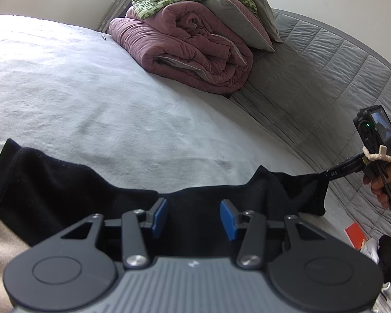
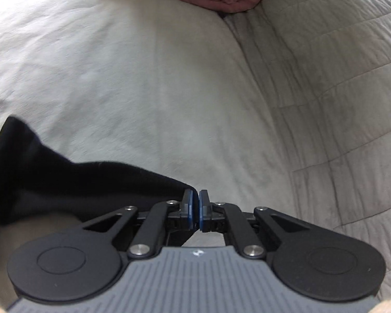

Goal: Fold clothes

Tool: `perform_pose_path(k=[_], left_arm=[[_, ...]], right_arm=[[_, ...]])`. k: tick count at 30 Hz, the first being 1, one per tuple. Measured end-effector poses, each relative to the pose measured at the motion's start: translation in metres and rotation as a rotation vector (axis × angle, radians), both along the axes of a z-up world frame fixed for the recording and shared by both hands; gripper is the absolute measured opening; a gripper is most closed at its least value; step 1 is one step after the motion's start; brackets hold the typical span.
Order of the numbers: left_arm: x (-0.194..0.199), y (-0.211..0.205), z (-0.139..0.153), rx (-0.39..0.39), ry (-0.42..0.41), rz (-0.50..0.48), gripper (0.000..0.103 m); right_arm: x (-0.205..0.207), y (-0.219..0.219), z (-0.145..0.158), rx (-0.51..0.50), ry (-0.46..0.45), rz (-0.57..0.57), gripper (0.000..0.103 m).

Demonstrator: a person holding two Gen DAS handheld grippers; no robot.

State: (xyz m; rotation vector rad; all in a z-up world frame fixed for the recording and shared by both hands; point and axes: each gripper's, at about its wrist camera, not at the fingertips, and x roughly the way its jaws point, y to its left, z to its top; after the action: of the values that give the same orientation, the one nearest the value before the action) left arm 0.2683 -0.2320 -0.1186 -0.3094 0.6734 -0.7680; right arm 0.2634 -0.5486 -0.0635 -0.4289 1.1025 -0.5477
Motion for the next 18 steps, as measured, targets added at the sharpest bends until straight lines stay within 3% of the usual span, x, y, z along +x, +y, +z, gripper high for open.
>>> perform_pose_path(k=[8,11,12,13,18], left_arm=[[0.0,0.0,0.001,0.0,0.001,-0.003,0.047],[0.001,0.0,0.001,-0.004,0.004,-0.004,0.047],[0.001,0.0,0.0,-0.004,0.004,-0.005,0.047],[0.001,0.0,0.001,-0.003,0.004,-0.005,0.047],[0.001,0.0,0.0,-0.004,0.004,-0.006,0.047]], right_arm=[[0.025,-0.028,-0.008,-0.045,-0.131,-0.017,0.005],[0.023,-0.031,-0.01,0.0,-0.187,-0.029,0.025],[0.023,-0.032,-0.008,0.018,-0.198,-0.035,0.041],[0.023,-0.034,-0.006,0.036,-0.209,-0.041,0.046],[0.013,-0.046,0.004,0.154,-0.25,-0.1,0.046]])
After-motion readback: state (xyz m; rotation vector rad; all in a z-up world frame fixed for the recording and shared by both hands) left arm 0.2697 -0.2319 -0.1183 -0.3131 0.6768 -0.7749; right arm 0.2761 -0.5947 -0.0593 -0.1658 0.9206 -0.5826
